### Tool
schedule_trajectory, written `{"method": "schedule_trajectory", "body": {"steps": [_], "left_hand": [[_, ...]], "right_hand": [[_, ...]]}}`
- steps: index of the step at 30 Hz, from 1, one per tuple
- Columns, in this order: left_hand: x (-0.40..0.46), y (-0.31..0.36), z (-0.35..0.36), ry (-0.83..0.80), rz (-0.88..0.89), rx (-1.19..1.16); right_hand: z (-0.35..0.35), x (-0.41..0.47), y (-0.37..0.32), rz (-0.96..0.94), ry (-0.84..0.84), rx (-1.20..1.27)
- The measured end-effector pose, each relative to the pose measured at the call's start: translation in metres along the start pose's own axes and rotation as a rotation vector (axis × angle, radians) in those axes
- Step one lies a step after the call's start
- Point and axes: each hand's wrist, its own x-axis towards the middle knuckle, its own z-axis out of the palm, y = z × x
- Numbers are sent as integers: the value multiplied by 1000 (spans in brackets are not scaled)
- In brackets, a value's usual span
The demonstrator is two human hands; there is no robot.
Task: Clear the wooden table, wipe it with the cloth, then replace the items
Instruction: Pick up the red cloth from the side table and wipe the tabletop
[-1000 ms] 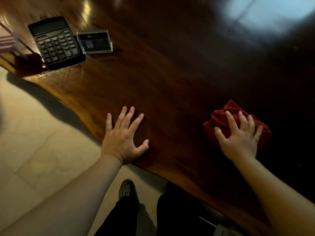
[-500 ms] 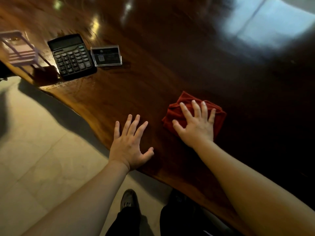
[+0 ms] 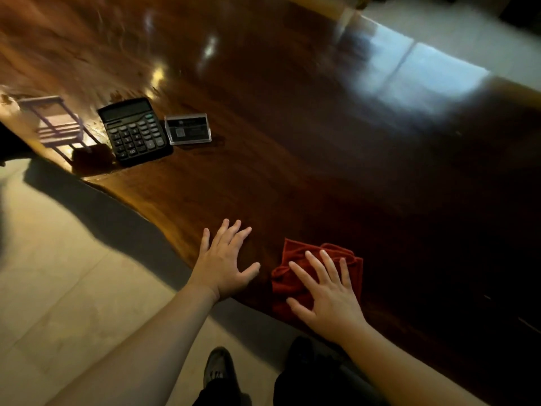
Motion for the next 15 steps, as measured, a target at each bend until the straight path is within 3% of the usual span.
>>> {"method": "schedule_trajectory", "body": {"steps": [6,15], "left_hand": [[-24,0,-31,74,-14,-34],[-64,-29,-122,220,-127,-142]], "right_hand": [[-40,10,-10,68,-174,60],[-113,-3,-80,110,-66,251]]}}
